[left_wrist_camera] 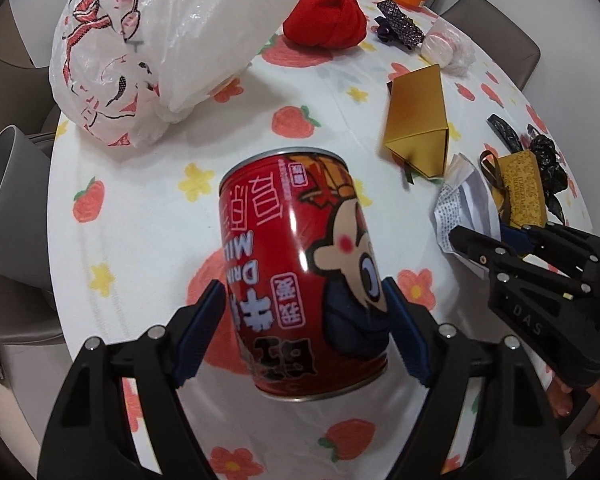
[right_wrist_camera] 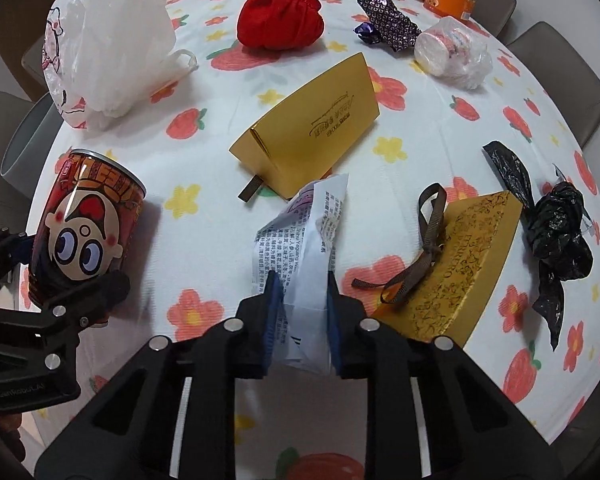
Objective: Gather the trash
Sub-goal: 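Grasp the red drink can with the left tool while the right tool grasps the white receipt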
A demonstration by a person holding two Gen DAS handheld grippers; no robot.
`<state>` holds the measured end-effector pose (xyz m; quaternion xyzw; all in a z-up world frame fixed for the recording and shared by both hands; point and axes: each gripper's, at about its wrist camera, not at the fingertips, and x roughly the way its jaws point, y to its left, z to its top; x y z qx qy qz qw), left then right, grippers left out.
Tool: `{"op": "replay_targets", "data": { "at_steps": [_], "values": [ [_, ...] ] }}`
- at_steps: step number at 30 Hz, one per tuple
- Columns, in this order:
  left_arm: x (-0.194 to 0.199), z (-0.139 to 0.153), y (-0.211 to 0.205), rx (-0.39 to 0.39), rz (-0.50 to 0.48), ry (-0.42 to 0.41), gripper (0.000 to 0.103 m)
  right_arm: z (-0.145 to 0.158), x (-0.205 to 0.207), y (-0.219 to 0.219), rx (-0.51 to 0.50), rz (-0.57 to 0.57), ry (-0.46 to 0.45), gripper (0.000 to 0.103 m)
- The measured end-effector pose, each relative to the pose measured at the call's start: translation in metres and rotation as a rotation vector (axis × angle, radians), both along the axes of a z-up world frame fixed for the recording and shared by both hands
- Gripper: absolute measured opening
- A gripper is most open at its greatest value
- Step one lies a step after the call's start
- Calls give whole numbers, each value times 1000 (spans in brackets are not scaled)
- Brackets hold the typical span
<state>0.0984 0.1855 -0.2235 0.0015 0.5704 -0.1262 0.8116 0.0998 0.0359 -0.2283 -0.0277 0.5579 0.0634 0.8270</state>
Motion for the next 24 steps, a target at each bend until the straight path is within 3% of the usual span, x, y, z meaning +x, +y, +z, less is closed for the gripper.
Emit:
{"op": "replay_targets", "data": {
  "at_steps": [1,2,7,24],
  "values": [
    [0,1,0,-9,-7,0,70,1,0,0,1,-2,-2,18],
    [0,2,-1,-10,-11,-1,70,2,0,1,2,0,-3,13],
    [-1,8,1,-24,-16,-12,69,11,-1,4,14,12,-20,10],
    [-24,39,7,-28,1,-41,67,60,-27,4,64,60,-67,10]
  ]
}}
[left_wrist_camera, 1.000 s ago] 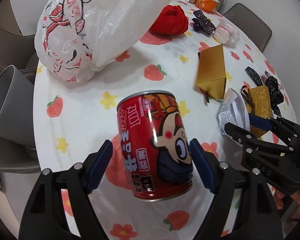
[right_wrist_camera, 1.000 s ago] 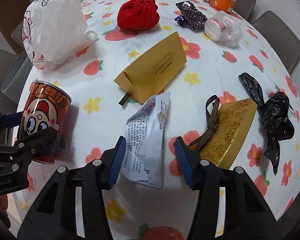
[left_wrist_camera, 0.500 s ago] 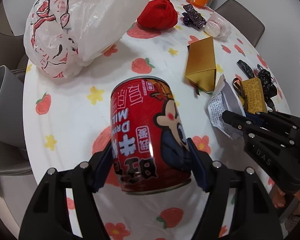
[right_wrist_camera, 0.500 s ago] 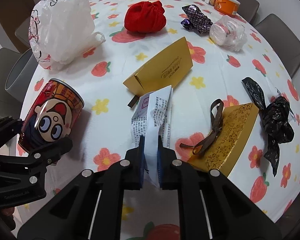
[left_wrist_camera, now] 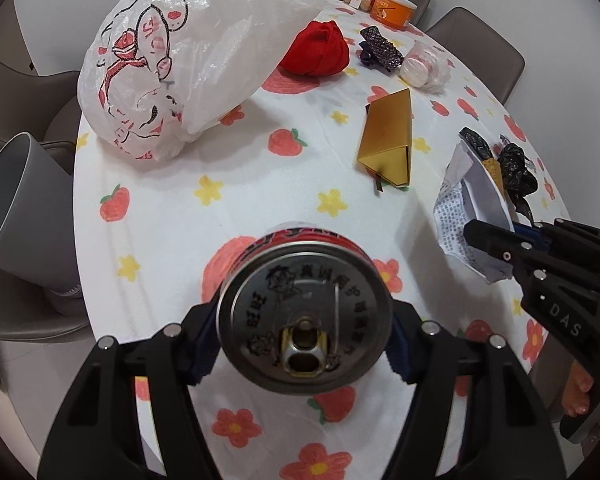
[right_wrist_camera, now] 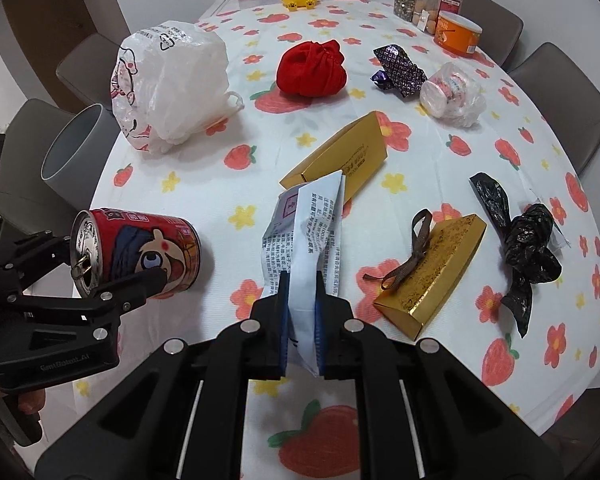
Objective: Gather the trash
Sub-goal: 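Grasp the red drink can with the left tool while the right tool grasps the white receipt, then carry the red can and white receipt over the grey bin with both tools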
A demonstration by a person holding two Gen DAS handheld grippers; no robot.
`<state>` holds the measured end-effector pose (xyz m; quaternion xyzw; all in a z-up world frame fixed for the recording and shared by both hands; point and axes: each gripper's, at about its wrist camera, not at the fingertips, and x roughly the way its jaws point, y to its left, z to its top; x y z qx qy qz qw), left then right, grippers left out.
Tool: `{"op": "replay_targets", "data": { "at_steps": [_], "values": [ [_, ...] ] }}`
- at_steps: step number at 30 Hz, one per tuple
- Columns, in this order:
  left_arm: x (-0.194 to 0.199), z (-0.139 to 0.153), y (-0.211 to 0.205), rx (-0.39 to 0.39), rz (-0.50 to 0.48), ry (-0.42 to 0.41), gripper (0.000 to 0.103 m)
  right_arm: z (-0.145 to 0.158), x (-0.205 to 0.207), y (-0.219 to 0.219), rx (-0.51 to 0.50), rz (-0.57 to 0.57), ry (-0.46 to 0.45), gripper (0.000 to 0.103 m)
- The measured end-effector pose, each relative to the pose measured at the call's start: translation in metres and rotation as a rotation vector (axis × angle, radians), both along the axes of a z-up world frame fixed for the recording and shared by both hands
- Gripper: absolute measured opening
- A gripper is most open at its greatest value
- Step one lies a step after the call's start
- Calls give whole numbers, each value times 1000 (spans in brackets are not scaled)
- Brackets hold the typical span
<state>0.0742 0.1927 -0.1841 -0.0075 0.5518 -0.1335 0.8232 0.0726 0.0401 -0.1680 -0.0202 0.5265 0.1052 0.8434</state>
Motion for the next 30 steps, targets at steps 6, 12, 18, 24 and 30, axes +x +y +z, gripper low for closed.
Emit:
{"op": "replay_targets", "data": {
  "at_steps": [6,12,18,24,30],
  "values": [
    [-10,12,-4,-1,4,-7,66,17,-11,-2,20,19,-19,10],
    [-20,40,-3,10,19,-54,66,39,-19,0,39,60,-54,10],
    [-34,65,19,25,97,-100,66,58,-24,14,65,131,-83,9],
    [-58,76,57,39,206,-115,66,69,-28,55,85,248,-99,9],
    [-76,78,107,34,278,-109,67,74,-33,113,95,347,-101,10]
  ]
}}
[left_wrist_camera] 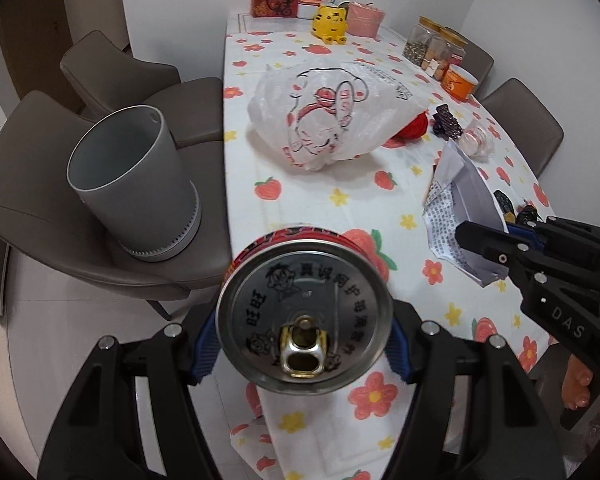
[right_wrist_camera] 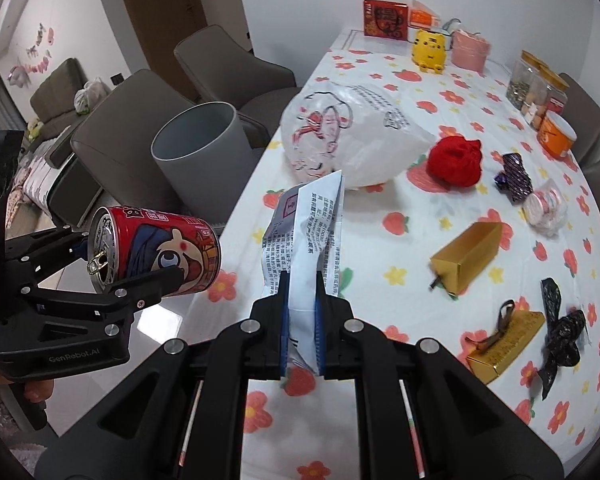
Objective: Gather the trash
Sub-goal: 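Carry the red can and white receipt over the grey bin with both tools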
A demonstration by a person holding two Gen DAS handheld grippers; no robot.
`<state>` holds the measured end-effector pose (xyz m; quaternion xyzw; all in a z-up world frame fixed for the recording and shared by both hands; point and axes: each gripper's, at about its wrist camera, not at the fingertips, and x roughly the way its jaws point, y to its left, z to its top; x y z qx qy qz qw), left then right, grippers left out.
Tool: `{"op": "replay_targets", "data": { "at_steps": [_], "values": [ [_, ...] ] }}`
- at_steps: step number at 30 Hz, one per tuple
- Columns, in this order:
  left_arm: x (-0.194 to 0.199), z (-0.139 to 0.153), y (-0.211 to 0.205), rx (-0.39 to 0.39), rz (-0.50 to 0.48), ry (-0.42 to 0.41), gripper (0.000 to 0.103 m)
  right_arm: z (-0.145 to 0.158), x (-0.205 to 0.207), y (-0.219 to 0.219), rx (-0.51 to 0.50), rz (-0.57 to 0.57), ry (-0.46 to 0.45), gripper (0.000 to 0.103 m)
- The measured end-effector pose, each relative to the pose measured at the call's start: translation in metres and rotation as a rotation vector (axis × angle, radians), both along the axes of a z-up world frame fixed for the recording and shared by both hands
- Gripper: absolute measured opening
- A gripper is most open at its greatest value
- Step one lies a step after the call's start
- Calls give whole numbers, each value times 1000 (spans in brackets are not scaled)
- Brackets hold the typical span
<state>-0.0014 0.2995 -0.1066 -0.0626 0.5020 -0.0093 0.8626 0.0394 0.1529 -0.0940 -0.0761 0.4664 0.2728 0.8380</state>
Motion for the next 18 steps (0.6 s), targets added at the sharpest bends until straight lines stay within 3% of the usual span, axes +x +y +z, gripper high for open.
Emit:
{"op": "replay_targets", "data": {
  "at_steps": [6,12,18],
  "values": [
    [6,-10,68,-30,11,10,66,-5,6,71,-13,13,11,10],
    [34,-11,151,-49,-72,22,66,-6,25,152,-5,-71,29,10],
    [75,-5,241,-6,-110,12,66,-7,57,236,17,-88,43,9]
  ]
}}
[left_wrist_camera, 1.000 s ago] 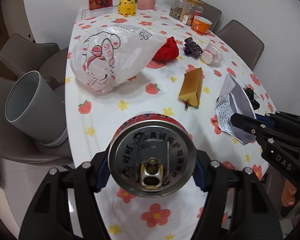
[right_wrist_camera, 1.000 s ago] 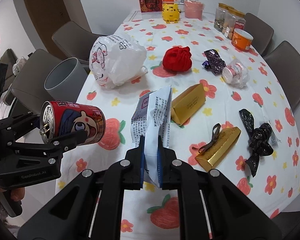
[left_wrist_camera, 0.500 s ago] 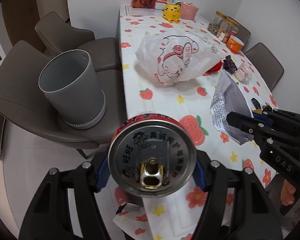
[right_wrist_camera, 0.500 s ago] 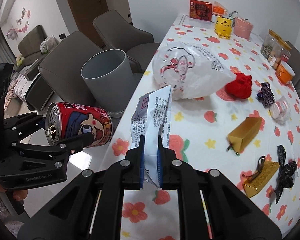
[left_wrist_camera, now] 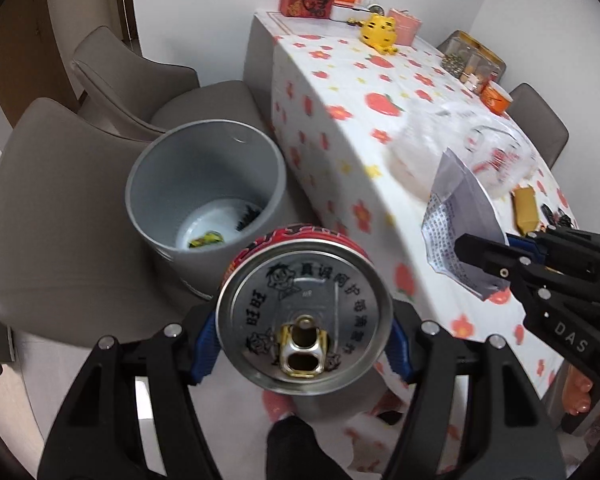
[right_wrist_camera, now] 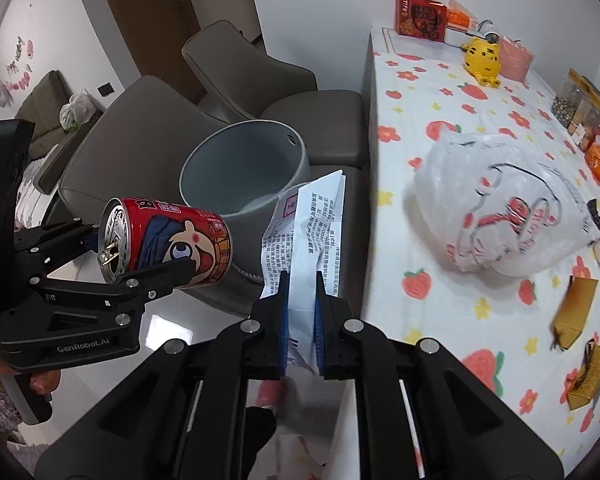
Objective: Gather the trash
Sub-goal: 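Carry the red can and white receipt over the grey bin with both tools, then open both tools to drop the can and receipt into the bin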
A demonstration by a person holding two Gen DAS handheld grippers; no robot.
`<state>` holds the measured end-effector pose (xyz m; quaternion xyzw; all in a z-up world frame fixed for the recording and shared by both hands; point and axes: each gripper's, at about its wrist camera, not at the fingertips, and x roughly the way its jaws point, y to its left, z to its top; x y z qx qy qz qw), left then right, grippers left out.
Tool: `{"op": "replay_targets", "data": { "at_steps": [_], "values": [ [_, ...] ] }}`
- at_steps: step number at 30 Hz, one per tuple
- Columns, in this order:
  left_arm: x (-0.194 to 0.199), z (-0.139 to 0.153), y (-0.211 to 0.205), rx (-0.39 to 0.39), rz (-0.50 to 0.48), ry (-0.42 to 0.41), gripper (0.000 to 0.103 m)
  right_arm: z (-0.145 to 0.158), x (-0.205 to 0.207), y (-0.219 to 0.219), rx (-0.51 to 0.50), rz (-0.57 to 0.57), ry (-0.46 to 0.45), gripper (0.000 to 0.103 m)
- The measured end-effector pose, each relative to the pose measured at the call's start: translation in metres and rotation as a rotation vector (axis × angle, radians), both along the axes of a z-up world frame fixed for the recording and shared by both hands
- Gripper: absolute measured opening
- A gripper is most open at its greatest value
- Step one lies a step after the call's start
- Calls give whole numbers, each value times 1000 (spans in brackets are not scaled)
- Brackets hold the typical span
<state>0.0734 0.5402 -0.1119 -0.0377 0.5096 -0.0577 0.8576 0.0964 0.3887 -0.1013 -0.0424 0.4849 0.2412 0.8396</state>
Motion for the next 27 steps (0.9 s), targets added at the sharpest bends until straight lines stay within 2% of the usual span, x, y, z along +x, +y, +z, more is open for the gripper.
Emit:
{"op": "replay_targets", "data": {
  "at_steps": [5,10,18,27],
  "values": [
    [39,2,58,23,24,-24,67,2,35,51,-11,22,-26,9],
    [77,-6,91,33,43,-33,67,-7,74,91,-24,59,-27,9],
    [119,-39,111,16,35,13,67,-29,107,128,-46,86,0,10],
    [133,-63,120,-8,39,82,68,-47,120,136,-70,83,45,10]
  ]
}}
